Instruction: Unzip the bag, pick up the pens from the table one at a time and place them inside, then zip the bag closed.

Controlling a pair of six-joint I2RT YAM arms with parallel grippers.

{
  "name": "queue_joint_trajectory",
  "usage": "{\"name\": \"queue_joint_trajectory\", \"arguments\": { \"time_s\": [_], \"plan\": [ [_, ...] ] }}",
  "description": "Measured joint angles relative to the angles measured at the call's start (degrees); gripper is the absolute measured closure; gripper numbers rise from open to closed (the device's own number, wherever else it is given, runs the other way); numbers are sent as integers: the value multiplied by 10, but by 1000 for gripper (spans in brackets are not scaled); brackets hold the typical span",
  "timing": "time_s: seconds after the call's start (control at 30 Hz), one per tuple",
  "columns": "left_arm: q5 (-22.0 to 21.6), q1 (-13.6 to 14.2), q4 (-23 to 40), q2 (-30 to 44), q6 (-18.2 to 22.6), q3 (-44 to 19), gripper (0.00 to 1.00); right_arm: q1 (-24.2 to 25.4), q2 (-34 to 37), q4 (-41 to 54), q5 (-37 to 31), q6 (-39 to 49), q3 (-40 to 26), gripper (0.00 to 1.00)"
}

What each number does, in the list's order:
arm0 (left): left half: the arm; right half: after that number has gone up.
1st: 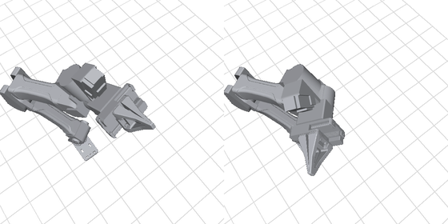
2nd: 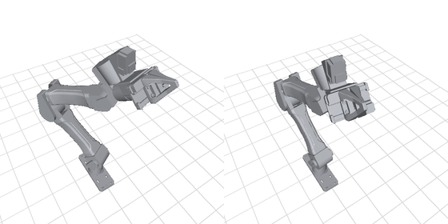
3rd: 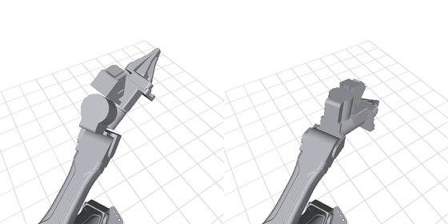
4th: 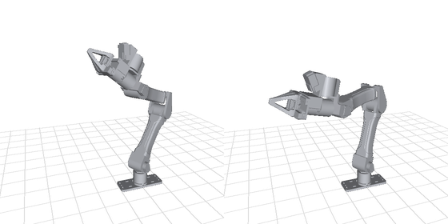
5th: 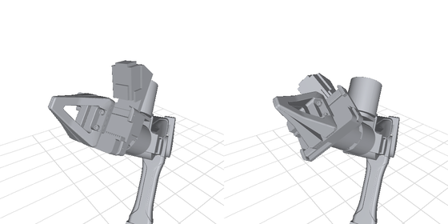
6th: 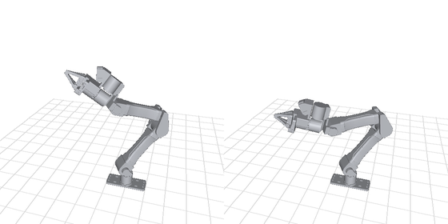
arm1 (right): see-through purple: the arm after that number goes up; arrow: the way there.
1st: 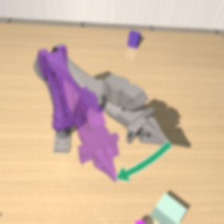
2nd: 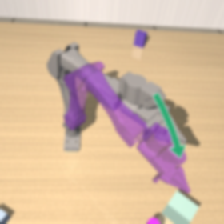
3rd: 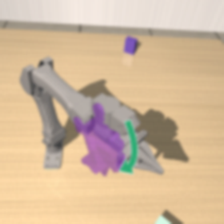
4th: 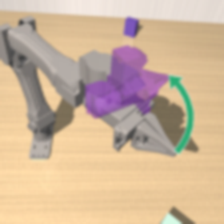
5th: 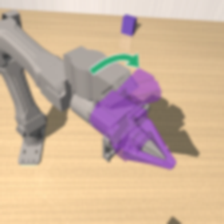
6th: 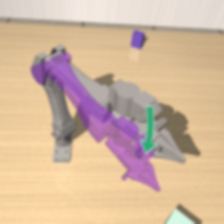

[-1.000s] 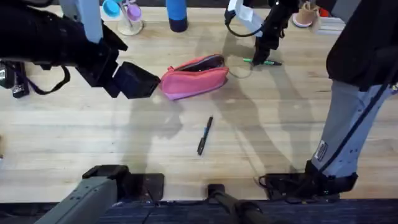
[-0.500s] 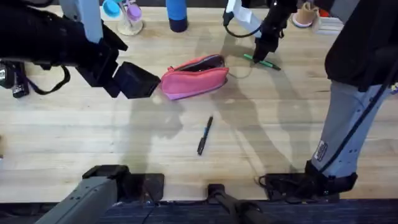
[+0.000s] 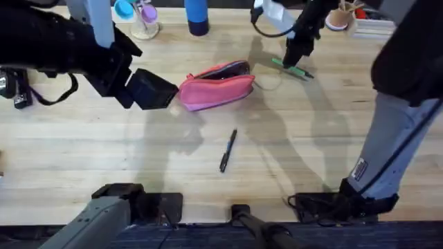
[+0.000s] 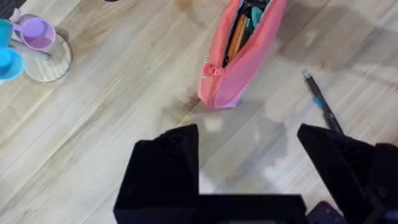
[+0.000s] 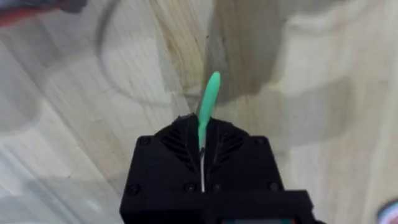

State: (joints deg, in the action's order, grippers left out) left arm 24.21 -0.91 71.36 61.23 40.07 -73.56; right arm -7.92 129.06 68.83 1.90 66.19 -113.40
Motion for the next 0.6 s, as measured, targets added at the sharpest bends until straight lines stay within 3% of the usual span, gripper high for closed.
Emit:
{"name": "queue_joint_trajectory", "arguments": {
  "time_s": [0.27, 0.6],
  "plan": [
    [0, 0, 0, 0, 0, 0, 7, -1, -82, 1, 68, 5, 0, 971],
    [0, 0, 0, 0, 0, 0, 8, -7, -129, 26, 178, 43, 0, 971]
  ]
}}
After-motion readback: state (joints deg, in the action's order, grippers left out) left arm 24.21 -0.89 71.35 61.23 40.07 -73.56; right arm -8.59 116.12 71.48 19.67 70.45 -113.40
